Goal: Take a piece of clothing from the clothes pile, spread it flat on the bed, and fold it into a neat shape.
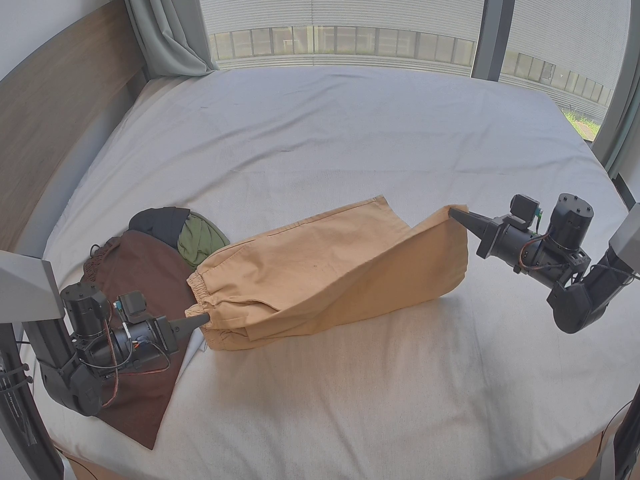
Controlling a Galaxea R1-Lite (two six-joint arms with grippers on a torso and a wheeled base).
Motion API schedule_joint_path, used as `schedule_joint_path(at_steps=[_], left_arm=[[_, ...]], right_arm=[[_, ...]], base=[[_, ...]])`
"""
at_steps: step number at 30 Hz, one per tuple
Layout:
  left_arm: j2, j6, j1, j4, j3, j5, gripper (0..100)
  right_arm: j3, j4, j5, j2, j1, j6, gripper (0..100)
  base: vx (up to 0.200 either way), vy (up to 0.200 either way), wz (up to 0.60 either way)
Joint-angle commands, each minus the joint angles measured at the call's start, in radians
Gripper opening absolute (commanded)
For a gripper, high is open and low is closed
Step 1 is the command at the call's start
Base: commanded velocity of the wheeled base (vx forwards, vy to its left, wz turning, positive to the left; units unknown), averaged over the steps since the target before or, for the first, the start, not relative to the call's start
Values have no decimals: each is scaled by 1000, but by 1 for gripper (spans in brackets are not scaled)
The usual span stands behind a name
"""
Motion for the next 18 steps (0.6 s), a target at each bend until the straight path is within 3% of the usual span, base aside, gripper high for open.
schedule_joint_path(at_steps=[1,18], left_arm=[[3,-29,-7,0,-26,39,0],[38,-86,-7,0,-89,106,0]], right_arm=[[-111,73,0,17,2,0,0],[-406,340,-14,94,9,-2,0]], base=[[0,0,0],[0,0,0]])
